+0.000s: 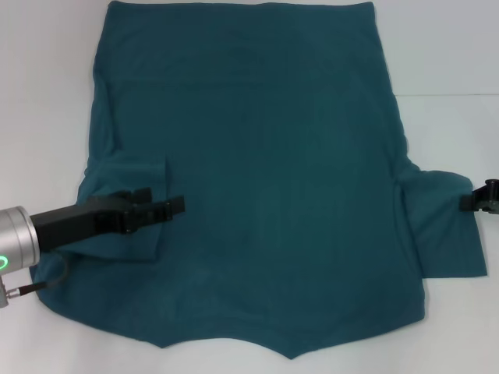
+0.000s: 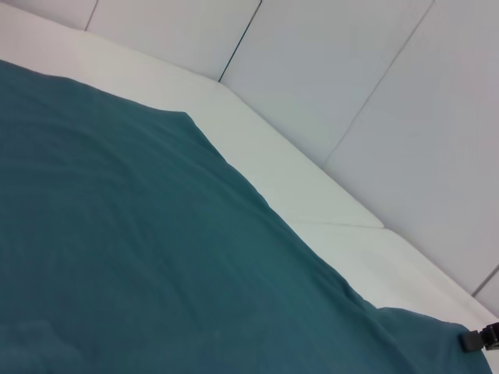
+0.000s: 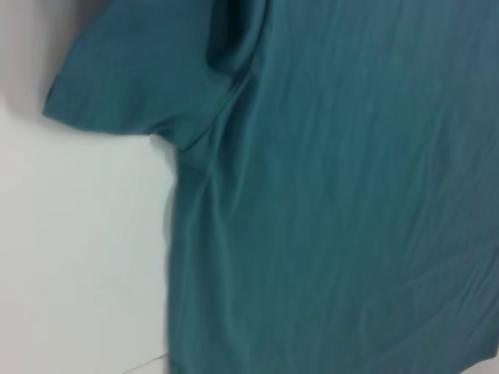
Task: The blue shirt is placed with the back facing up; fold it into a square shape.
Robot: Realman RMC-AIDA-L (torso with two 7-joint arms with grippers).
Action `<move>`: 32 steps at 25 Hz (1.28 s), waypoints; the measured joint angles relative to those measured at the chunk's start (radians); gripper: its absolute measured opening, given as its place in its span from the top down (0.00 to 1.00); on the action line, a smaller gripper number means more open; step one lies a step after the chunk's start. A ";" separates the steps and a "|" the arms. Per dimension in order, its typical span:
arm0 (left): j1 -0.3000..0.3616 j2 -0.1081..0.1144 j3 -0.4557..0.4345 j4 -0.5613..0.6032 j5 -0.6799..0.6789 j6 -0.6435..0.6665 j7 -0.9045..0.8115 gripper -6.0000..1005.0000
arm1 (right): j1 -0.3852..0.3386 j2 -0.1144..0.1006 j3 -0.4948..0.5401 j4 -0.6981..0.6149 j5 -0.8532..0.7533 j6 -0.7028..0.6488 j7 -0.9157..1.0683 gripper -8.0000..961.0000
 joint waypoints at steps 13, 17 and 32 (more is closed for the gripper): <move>0.002 0.000 -0.002 0.004 -0.004 0.002 -0.004 0.13 | 0.004 -0.040 -0.003 -0.001 -0.038 -0.001 0.063 0.97; 0.002 0.000 -0.002 0.003 -0.005 0.002 -0.005 0.13 | 0.014 -0.056 -0.008 -0.001 -0.038 -0.003 0.071 0.97; 0.002 0.000 -0.002 0.004 -0.009 0.003 -0.009 0.13 | 0.078 -0.100 -0.010 -0.040 -0.085 -0.084 0.100 0.96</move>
